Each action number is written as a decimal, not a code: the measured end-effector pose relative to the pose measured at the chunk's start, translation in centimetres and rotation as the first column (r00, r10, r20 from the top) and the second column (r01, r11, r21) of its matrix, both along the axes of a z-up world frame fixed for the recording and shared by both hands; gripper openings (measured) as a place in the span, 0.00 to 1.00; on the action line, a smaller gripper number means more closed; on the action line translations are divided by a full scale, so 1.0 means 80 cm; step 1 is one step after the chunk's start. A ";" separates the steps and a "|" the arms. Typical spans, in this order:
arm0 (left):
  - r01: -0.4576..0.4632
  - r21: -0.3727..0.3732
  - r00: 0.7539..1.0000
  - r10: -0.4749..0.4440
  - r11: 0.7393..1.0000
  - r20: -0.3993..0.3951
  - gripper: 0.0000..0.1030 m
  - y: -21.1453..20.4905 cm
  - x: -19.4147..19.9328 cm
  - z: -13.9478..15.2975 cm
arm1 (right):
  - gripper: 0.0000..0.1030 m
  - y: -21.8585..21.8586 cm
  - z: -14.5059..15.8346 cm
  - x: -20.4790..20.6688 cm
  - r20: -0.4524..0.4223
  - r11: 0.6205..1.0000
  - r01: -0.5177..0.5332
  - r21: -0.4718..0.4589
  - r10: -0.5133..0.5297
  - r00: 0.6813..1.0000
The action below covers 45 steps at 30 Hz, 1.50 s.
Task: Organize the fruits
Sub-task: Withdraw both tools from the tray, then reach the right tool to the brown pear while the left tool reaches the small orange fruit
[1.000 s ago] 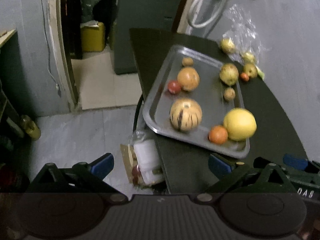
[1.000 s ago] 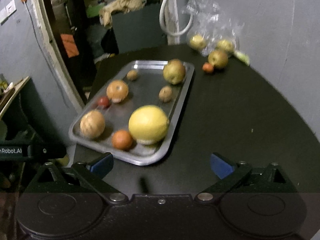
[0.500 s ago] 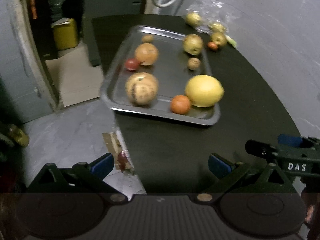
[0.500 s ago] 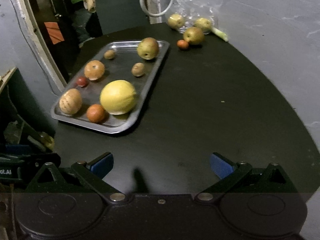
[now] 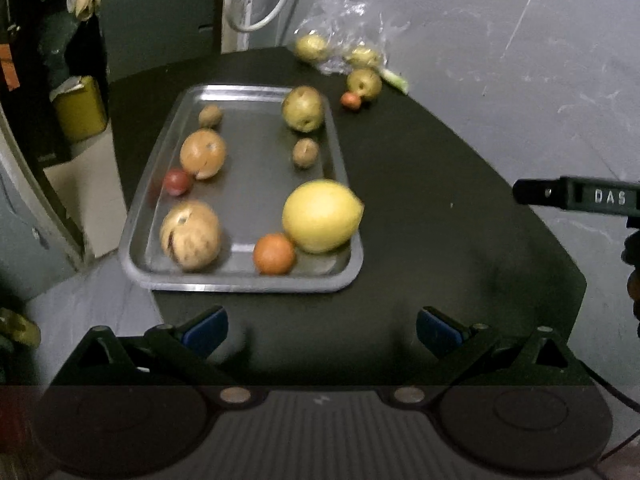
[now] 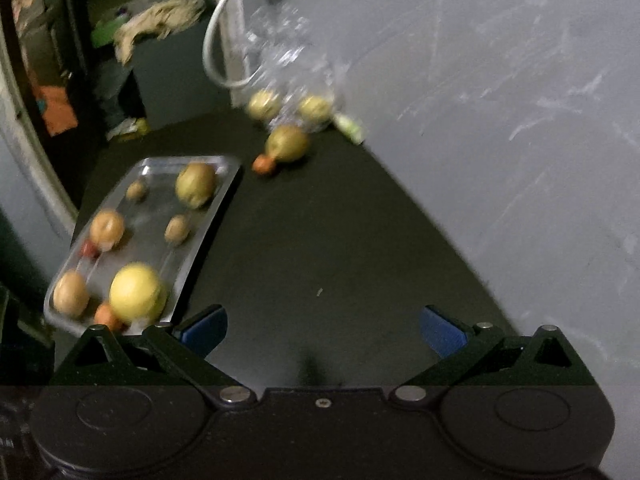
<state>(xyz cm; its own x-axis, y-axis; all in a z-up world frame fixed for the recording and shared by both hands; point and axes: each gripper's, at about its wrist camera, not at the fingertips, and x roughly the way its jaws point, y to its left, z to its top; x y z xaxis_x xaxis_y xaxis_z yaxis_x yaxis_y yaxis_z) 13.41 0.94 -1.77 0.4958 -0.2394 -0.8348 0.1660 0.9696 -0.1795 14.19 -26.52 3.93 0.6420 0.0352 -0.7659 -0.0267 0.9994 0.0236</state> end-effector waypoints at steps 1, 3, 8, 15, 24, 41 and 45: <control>-0.003 0.000 1.000 0.003 1.000 0.008 0.99 -0.003 0.006 0.003 | 0.99 -0.004 0.003 0.006 0.006 1.000 0.001 0.005 -0.001 1.000; -0.011 -0.001 1.000 0.011 1.000 0.024 0.99 -0.008 0.016 0.009 | 0.99 -0.009 0.007 0.017 0.019 1.000 -0.004 0.011 0.004 1.000; -0.040 -0.008 0.997 0.040 0.999 0.069 0.99 -0.021 0.039 0.023 | 0.99 -0.016 0.011 0.039 0.029 0.999 -0.034 0.027 0.033 0.999; -0.071 -0.007 0.993 0.071 0.997 0.092 0.99 -0.040 0.064 0.031 | 0.99 -0.020 0.012 0.067 0.033 0.997 -0.075 0.037 0.073 0.997; -0.041 0.112 0.992 0.027 0.993 0.119 0.99 -0.081 0.097 0.030 | 0.99 -0.024 0.003 0.117 0.081 0.986 -0.166 0.025 0.163 0.983; 0.025 0.336 0.967 -0.108 0.941 0.231 0.99 -0.149 0.197 -0.007 | 0.99 0.003 -0.030 0.231 0.153 0.956 -0.292 0.013 0.286 0.946; 0.072 0.459 0.944 -0.209 0.886 0.255 0.99 -0.168 0.216 -0.023 | 0.99 0.007 -0.041 0.264 0.115 0.951 -0.303 0.059 0.295 0.949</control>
<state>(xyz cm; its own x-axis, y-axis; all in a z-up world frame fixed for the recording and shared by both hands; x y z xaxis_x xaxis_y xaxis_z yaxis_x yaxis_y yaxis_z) 30.70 -12.50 -3.58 0.7193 0.0306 -0.6941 0.2843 0.8985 0.3343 35.27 -25.97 0.68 0.6684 0.2924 -0.6839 -0.3301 0.9406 0.0796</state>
